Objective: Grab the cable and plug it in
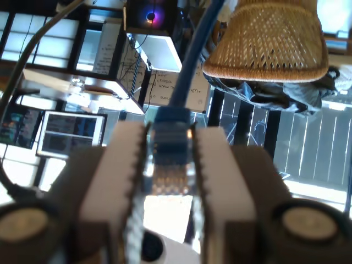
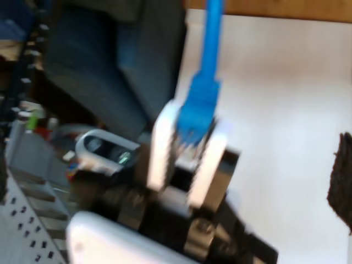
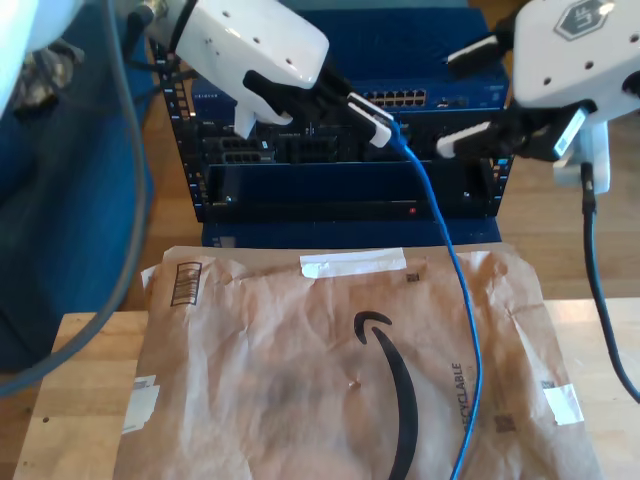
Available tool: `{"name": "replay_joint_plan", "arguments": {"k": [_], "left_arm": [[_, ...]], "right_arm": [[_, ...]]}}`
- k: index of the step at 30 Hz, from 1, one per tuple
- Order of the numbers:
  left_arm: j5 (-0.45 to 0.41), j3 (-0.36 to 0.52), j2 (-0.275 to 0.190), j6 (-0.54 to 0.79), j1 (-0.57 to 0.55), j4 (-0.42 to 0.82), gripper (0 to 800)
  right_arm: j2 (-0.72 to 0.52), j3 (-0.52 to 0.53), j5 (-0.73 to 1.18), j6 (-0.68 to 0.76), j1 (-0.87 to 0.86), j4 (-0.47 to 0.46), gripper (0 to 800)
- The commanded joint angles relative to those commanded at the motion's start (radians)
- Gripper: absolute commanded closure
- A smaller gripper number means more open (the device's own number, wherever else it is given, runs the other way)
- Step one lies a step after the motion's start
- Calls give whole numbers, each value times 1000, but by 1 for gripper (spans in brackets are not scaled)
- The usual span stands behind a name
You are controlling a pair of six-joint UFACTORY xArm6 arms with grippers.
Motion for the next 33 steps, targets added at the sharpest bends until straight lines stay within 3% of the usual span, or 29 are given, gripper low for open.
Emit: {"name": "replay_joint_plan", "arguments": {"k": [9,18,21,29,33], "left_arm": [[153,-15,127,-140,114,-215,797],[204,-17,161,-149,130,-288,795],[219,-17,176,-150,140,-318,795],[244,-17,190,-169,140,-344,794],[275,-17,222,-198,140,-391,794]], "right_arm": [[-81,20,-5,-181,2,3,2],[-140,51,-21,-221,11,9,2],[-212,137,-181,-224,29,9,4],[-221,232,-354,-273,146,8,4],[-219,276,-457,-327,233,9,4]]}}
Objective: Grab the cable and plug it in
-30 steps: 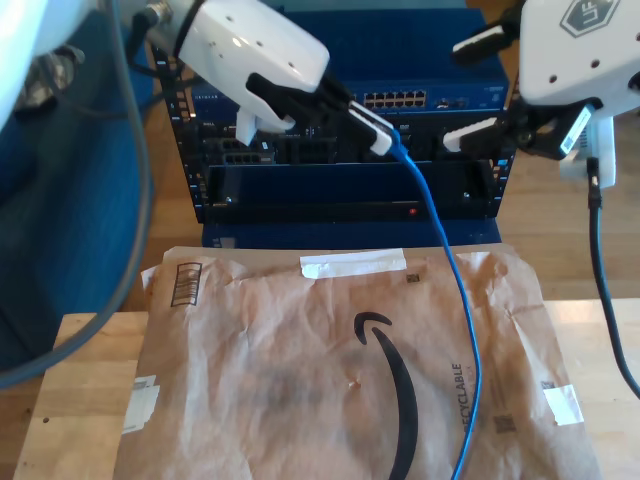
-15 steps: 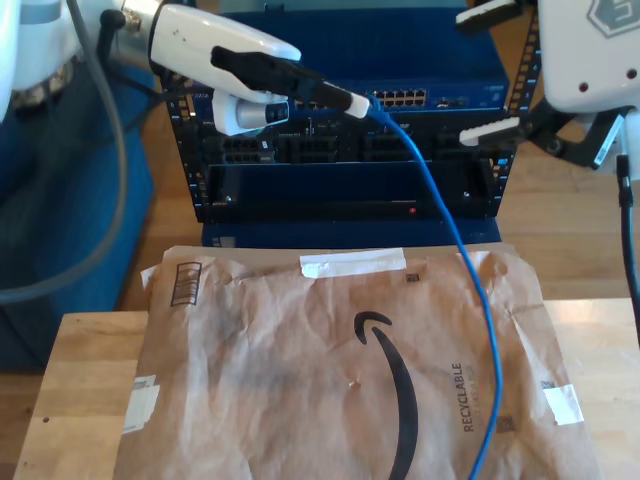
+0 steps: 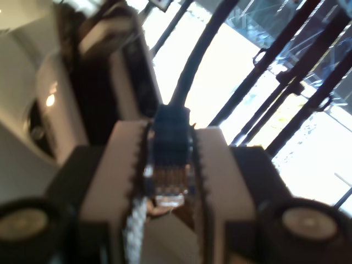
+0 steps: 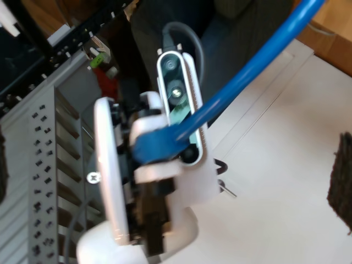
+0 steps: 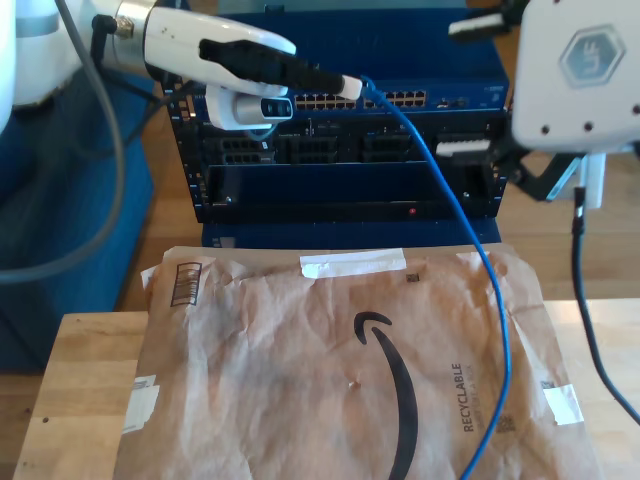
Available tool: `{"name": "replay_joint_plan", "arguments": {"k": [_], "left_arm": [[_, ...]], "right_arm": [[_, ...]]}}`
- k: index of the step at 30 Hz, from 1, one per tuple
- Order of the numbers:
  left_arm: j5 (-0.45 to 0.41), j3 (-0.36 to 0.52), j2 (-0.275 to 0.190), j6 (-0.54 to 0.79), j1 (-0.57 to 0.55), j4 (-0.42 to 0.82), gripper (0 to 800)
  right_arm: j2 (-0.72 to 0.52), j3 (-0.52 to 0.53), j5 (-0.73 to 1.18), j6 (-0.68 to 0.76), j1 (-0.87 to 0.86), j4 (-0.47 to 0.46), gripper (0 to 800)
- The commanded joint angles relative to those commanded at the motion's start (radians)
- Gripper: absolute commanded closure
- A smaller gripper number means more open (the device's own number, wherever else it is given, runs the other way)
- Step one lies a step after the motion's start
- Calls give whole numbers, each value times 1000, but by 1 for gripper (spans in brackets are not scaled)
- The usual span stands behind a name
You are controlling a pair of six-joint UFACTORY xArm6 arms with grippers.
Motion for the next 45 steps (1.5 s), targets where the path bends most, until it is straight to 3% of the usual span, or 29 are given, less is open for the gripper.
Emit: {"name": "replay_joint_plan", "arguments": {"k": [11,30,43,45], "left_arm": [[109,0,41,-75,-2,-92,791],[149,9,63,-92,-2,-138,787],[161,15,64,-91,-2,-150,779],[161,14,63,-89,-2,-150,778]], "right_arm": [[-2,37,-183,-25,104,25,7],[-46,44,-275,-68,178,25,9],[-46,69,-293,-68,193,28,203],[-44,71,-295,-68,193,35,269]]}}
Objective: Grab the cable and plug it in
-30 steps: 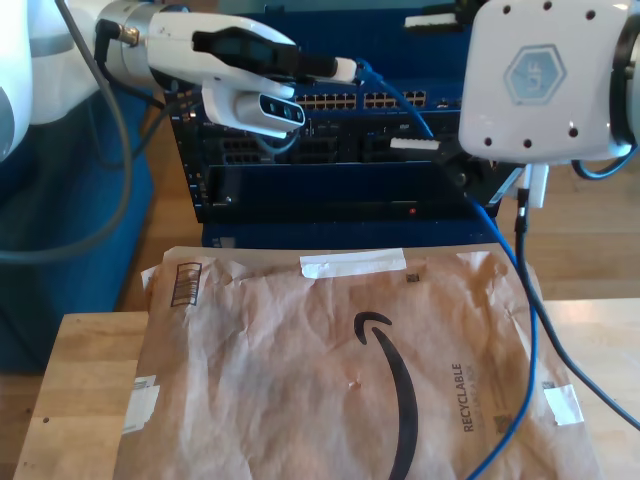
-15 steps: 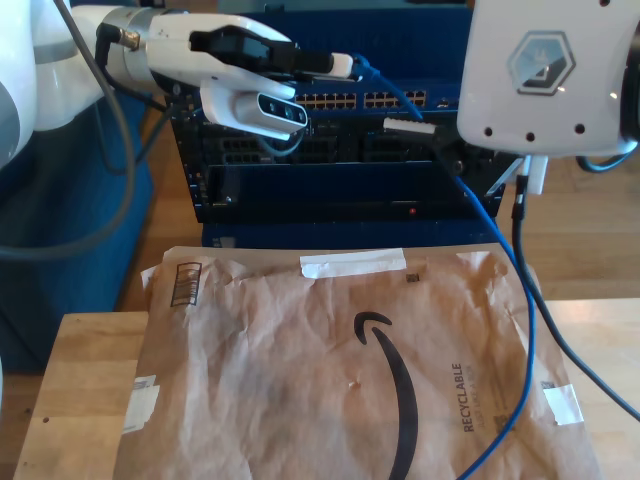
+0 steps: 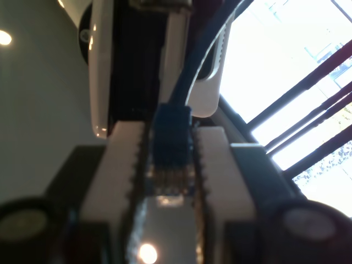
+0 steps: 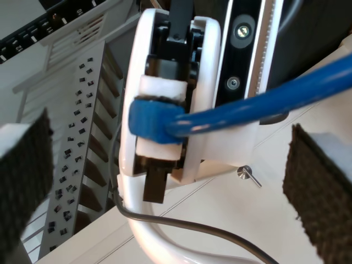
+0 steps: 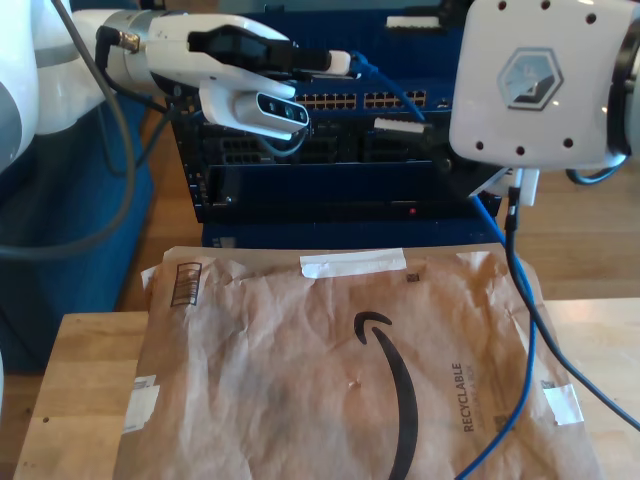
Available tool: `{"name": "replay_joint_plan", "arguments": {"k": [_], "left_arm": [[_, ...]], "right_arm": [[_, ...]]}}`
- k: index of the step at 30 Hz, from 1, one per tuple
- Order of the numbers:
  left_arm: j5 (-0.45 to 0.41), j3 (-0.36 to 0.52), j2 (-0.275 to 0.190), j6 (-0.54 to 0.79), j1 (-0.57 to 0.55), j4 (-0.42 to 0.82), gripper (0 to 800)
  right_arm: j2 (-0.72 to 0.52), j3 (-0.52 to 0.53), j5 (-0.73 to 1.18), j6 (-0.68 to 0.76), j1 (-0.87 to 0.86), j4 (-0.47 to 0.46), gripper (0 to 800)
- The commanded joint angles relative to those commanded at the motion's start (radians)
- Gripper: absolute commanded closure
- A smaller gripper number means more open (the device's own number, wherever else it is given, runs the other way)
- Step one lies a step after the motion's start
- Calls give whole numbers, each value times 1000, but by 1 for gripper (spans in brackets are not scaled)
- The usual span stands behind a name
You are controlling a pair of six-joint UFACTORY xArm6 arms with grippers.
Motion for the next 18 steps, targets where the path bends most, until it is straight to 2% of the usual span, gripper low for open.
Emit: {"name": "replay_joint_plan", "arguments": {"k": [3,10,18], "left_arm": [[0,0,2,-2,0,0,778],[0,0,2,0,0,0,774],[0,-2,2,0,0,0,770]], "right_arm": [[0,2,0,0,0,21,351],[9,0,0,0,3,31,362],[20,-2,0,0,3,60,454]]}}
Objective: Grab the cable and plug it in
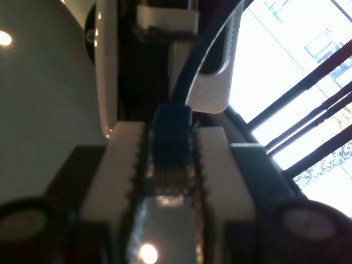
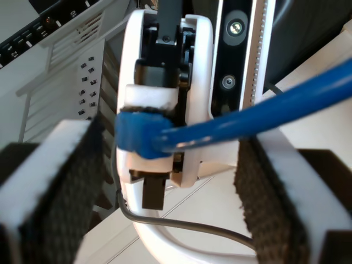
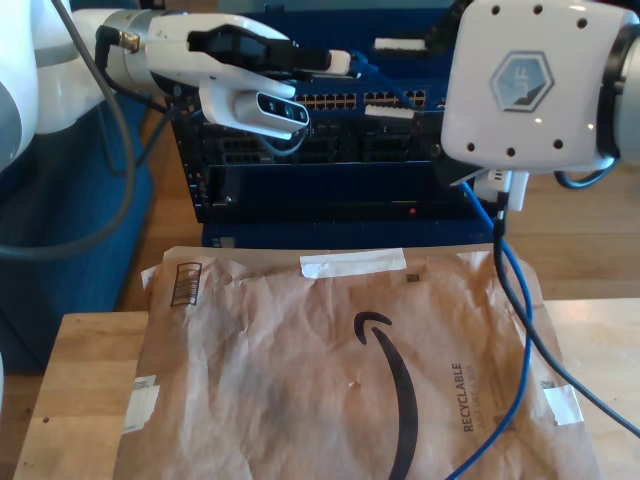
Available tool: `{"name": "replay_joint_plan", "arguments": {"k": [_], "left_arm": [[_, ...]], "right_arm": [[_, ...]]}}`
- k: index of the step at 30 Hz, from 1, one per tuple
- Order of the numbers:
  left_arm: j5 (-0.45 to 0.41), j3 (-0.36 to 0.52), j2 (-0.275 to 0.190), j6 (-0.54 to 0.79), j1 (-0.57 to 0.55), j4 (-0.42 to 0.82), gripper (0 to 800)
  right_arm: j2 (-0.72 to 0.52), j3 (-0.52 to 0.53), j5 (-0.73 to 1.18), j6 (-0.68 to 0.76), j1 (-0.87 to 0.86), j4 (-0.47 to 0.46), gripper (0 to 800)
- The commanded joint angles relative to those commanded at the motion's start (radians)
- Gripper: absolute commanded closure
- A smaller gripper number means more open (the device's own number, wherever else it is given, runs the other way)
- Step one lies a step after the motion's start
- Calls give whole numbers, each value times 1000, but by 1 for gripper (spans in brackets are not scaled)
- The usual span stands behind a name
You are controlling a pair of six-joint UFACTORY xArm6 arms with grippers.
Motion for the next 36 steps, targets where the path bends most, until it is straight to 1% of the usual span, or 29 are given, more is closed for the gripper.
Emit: {"name": "replay_joint_plan", "arguments": {"k": [6,12,23,24,29,32,33,34,36], "left_arm": [[0,3,0,0,0,0,770],[2,11,0,0,-2,0,768],[2,11,0,0,-5,2,764],[2,11,0,0,-5,2,766],[2,9,0,0,-6,2,764],[3,9,0,0,-6,2,761],[3,11,0,0,-6,2,734],[5,11,0,0,-6,2,724],[12,11,0,0,-6,3,724]], "right_arm": [[6,-3,0,0,2,3,465],[6,-3,-11,2,2,12,515],[14,-3,-11,2,2,23,558],[14,-3,-11,2,2,26,576],[14,-3,-11,2,2,34,606],[14,-3,-11,2,2,51,637],[14,-3,-11,2,2,54,655],[14,-3,-11,2,2,55,669],[14,-3,-12,2,2,64,736]]}}
